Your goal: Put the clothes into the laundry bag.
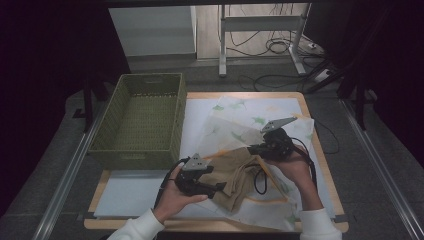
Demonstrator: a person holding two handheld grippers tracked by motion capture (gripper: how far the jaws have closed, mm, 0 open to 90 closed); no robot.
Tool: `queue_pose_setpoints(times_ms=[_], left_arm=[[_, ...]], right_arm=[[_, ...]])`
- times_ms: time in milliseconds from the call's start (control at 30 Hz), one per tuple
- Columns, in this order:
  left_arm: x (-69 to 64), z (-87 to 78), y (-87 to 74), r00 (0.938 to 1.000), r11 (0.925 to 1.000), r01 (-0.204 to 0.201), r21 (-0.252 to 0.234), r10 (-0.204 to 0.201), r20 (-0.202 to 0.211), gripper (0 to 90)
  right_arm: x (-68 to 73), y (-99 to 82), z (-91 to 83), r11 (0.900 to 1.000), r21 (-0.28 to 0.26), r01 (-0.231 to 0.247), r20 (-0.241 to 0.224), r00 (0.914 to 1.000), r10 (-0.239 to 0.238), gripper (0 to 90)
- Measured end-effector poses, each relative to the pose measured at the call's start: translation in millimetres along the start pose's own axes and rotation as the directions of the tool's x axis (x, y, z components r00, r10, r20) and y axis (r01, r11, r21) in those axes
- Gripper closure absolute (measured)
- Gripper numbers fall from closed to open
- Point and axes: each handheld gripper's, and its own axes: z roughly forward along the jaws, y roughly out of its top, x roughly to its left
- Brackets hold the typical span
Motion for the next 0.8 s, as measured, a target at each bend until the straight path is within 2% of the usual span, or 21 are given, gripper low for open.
queue_pose_setpoints(times_ms=[100, 200, 300, 500, 567, 700, 800], left_arm=[[0.1, -1.8, -2.8, 0.9999, 0.9999, -0.009, 0.011, 0.009, -0.006, 28.1], [-1.2, -2.9, -5.4, 0.9999, 0.9997, 0.004, 0.026, -0.003, -0.011, 34.3], [-0.5, -1.4, -8.0, 0.9997, 0.9989, 0.016, 0.045, -0.016, -0.017, 50.2], [0.5, 0.3, -11.7, 0.9993, 0.9968, 0.013, 0.079, -0.016, 0.034, 79.0], [-0.9, 0.8, -12.0, 0.9990, 0.9962, 0.003, 0.087, -0.007, 0.043, 85.3], [-3.8, -0.6, -13.4, 0.9977, 0.9951, -0.019, 0.097, 0.012, 0.067, 89.7], [-4.5, -2.1, -18.6, 0.9955, 0.9944, -0.017, 0.104, 0.007, 0.094, 90.0]], right_arm=[[-0.5, -0.4, 1.0, 1.0000, 0.002, -0.006, 0.003, 1.0000, 0.006, 87.4], [-0.3, -0.2, 0.9, 1.0000, 0.002, -0.001, 0.000, 1.0000, 0.001, 87.4], [-0.3, -0.2, 0.8, 1.0000, 0.001, -0.001, 0.002, 1.0000, 0.001, 87.5], [-0.4, -0.5, 0.0, 1.0000, -0.006, -0.007, 0.004, 1.0000, 0.007, 87.4], [-1.1, -0.7, -0.1, 1.0000, -0.006, -0.004, 0.003, 1.0000, 0.004, 87.4], [-1.8, -1.1, -0.5, 0.9999, -0.003, -0.014, 0.011, 0.9998, 0.014, 87.4], [-1.9, -1.1, -1.6, 0.9999, -0.009, -0.012, 0.015, 0.9998, 0.012, 87.4]])
